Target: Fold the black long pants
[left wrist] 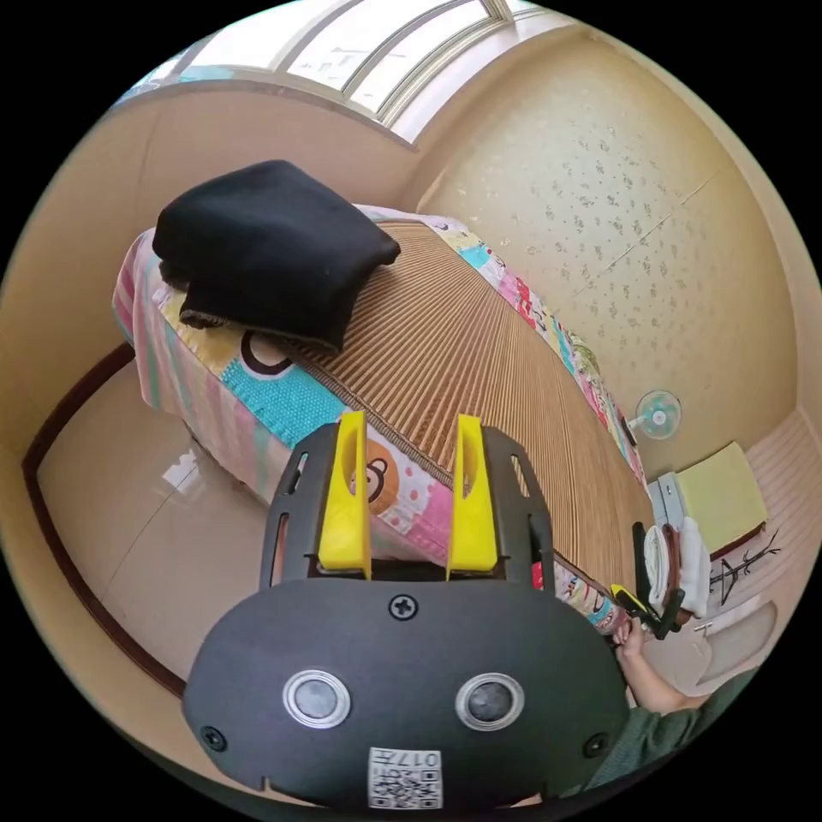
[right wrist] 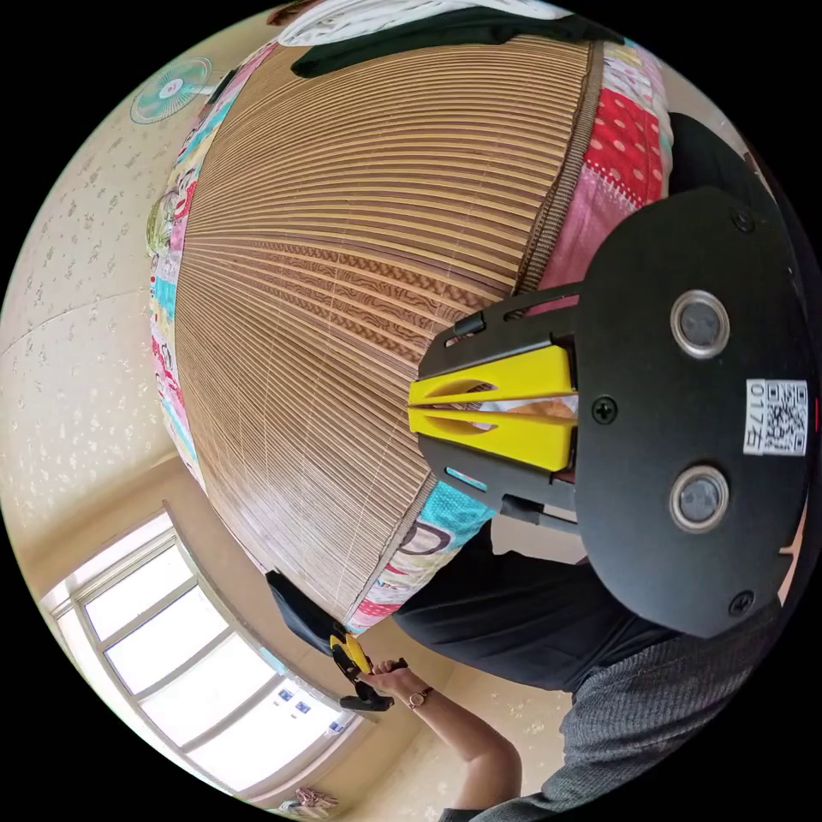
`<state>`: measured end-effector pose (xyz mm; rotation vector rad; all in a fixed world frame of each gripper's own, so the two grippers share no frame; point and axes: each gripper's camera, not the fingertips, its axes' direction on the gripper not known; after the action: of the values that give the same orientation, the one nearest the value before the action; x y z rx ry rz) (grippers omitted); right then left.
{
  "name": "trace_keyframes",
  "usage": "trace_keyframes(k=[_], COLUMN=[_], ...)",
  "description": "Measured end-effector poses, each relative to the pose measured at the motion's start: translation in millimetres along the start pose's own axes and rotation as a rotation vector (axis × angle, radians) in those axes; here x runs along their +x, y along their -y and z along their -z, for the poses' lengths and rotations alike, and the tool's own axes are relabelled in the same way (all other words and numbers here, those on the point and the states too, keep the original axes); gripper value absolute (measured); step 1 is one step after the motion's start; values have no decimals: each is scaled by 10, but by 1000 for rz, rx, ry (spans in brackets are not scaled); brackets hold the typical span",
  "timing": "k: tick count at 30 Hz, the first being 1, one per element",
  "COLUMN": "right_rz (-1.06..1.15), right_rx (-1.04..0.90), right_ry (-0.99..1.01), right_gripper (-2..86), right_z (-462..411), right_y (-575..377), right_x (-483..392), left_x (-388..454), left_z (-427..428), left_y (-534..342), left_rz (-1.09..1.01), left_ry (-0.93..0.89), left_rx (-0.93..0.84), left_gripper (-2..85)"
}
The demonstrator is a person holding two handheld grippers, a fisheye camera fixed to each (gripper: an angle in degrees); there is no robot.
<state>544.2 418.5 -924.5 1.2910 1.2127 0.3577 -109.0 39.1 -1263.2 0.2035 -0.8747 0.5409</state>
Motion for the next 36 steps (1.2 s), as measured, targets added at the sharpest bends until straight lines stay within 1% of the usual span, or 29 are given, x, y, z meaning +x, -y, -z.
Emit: trace_keyframes(k=[3, 4, 8, 9, 11, 13, 14, 15, 17, 19, 21, 25, 27, 29, 30, 31, 32, 33, 35, 36], right_rz=[8, 9, 14, -7, 14, 32, 4, -51, -117, -93, -25, 22, 112, 109, 50, 20, -13, 1, 76, 104], right_rx=[10, 12, 44, 69, 76, 63, 61, 74, 106, 131, 154, 211, 214, 202, 203, 204, 201, 191, 171, 156], right_ry=[-30, -40, -131, -131, -164, -213, -214, -175, -80, -42, -91, -156, -269, -332, -310, -288, -248, -241, -299, -342], right_gripper=[4, 4, 4, 4, 4, 4, 4, 4, 4, 4, 3, 3, 3, 3, 3, 3, 3, 3, 3, 3], right_z=[-17, -20, -28, -26, -29, -37, -27, -1, 43, 63, 66, 59, 20, 2, 30, 50, 88, 106, 93, 80], right_y=[-73, -89, -205, -260, -310, -323, -331, -355, -429, -514, -602, -756, -817, -815, -805, -800, -791, -787, -788, -780], right_x=[-78, -102, -293, -302, -370, -459, -462, -396, -235, -170, -246, -330, -483, -560, -513, -472, -392, -359, -410, -451], left_x=[-81, -96, -186, -213, -340, -435, -490, -520, -707, -797, -839, -906, -857, -648, -561, -344, -101, 34, 573, 703], left_z=[109, 173, 328, 307, 106, -93, -141, -134, -111, -116, -133, -24, 5, -110, -166, -319, -490, -578, -927, -1008], left_y=[165, 233, 576, 653, 955, 1077, 1089, 1079, 974, 860, 815, 769, 637, 404, 351, 271, 200, 162, -21, -75], left_rz=[17, 21, 15, 15, 26, 37, 65, 90, 224, 241, 212, 222, 233, 235, 227, 182, 151, 134, 87, 82], left_ry=[109, 139, 238, 248, 304, 347, 347, 337, 237, 191, 179, 98, 11, -163, -201, -283, -313, -314, -318, -331], left_rx=[22, 48, 150, 141, 43, -33, -27, -4, 88, 137, 134, 127, 149, 169, 165, 152, 128, 116, 78, 69], left_gripper=[153, 176, 183, 183, 176, 159, 148, 142, 125, 114, 108, 96, 84, 59, 42, 7, 1, -2, -6, -7])
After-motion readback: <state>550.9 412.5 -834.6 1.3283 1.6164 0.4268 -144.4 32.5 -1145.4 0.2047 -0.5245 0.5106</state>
